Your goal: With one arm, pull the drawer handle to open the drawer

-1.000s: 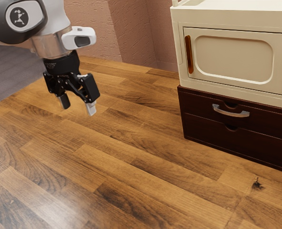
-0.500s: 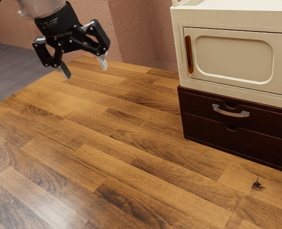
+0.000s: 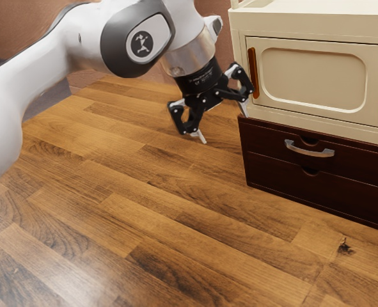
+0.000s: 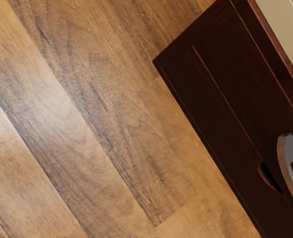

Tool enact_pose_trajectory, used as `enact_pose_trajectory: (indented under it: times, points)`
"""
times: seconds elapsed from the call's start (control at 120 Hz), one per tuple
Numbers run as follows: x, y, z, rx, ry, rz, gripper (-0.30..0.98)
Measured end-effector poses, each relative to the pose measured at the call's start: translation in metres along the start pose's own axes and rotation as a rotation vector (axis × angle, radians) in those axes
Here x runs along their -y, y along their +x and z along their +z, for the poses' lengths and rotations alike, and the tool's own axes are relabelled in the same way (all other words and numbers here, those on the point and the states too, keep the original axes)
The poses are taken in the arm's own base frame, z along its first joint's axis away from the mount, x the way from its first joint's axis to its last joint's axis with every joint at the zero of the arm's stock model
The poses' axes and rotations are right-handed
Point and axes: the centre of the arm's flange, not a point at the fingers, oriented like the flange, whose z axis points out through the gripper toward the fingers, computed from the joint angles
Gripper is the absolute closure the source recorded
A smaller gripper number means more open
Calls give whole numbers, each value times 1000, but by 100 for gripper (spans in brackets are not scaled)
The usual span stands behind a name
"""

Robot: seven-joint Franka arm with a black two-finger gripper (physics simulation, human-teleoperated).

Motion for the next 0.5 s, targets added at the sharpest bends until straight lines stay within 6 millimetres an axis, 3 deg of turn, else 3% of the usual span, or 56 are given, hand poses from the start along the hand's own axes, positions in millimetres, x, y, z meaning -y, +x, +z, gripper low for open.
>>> enact_pose_trajectory:
  times: [0.283,0.5]
  points:
    - [-30,-7,54,9,-80,-143,9]
    - [-49,-9,80,13,-143,-216,16]
